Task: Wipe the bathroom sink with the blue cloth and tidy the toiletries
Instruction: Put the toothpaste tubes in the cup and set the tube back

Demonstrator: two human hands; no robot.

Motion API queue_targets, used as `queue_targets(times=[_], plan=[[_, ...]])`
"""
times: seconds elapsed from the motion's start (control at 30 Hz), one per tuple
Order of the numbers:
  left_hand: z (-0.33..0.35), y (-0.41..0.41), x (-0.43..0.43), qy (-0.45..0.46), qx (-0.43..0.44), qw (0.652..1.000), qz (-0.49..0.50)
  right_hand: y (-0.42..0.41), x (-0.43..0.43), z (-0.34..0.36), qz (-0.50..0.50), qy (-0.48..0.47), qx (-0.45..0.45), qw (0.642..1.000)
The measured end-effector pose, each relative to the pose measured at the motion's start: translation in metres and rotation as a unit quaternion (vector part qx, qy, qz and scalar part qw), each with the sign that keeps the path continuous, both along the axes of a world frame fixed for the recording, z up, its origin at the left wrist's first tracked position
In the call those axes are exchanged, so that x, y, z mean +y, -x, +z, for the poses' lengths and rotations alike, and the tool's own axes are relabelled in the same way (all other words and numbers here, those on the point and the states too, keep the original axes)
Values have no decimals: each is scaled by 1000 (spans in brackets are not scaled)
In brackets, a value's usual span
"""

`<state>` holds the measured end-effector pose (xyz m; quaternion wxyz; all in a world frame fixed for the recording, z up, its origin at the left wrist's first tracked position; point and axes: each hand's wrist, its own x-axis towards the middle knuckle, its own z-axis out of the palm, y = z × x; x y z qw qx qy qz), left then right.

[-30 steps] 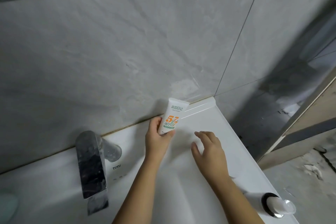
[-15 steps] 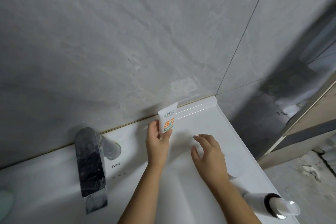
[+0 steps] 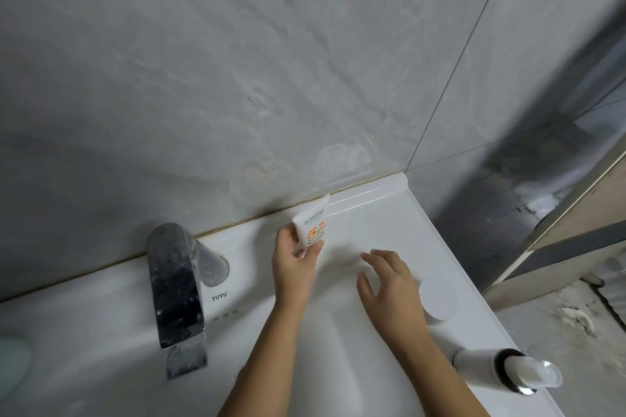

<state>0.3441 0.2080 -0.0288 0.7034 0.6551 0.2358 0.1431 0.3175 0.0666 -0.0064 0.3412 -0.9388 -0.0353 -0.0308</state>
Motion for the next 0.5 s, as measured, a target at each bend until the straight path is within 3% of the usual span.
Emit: queue_targets(times=[0.2,0.5], plan=[[-4,4,1,-21,12,1000,-8,3,2,-1,3,10,1,1000],[3,38,1,-129,71,989,-31,15,0,3,21,21,-29,999]])
